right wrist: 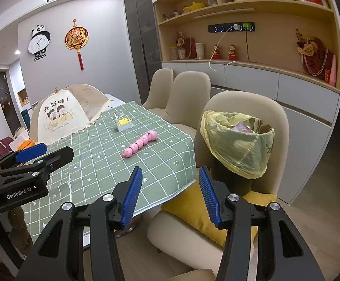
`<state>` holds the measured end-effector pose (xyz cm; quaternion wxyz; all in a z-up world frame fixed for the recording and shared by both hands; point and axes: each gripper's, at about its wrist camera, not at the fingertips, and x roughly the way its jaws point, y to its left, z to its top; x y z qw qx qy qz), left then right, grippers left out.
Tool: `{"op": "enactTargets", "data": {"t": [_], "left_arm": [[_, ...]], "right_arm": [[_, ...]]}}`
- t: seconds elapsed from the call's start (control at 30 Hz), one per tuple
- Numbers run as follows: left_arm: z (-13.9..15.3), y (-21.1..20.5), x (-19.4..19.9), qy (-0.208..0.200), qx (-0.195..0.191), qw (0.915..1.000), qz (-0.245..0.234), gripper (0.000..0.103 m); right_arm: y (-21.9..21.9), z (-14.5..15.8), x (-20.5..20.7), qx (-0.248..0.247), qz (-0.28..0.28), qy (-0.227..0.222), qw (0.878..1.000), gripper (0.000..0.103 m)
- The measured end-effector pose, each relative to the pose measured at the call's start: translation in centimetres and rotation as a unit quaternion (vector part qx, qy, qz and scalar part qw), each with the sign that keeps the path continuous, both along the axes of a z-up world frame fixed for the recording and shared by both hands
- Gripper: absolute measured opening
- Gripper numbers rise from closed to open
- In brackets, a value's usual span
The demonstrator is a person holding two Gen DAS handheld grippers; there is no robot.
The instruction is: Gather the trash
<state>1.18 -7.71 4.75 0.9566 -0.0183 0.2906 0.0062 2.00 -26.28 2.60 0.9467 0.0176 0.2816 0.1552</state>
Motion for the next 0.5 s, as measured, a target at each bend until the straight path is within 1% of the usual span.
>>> {"op": "enactTargets", "data": {"t": [0.27,0.5], "left_arm": [[-0.26,-0.47,0.23,0.004,0.000,0.9999,-0.009,0.081],[-0.31,-0.61,0.14,0.003,0.000,0.9999,-0.012,0.081]], "right_arm": [[-0.77,-0.39,0.35,0.001,-0.001,0.005,1.000,0.048],[-1.06,-0.23,0.11,0.001,-0.008,0.000,1.000,0.048]]}}
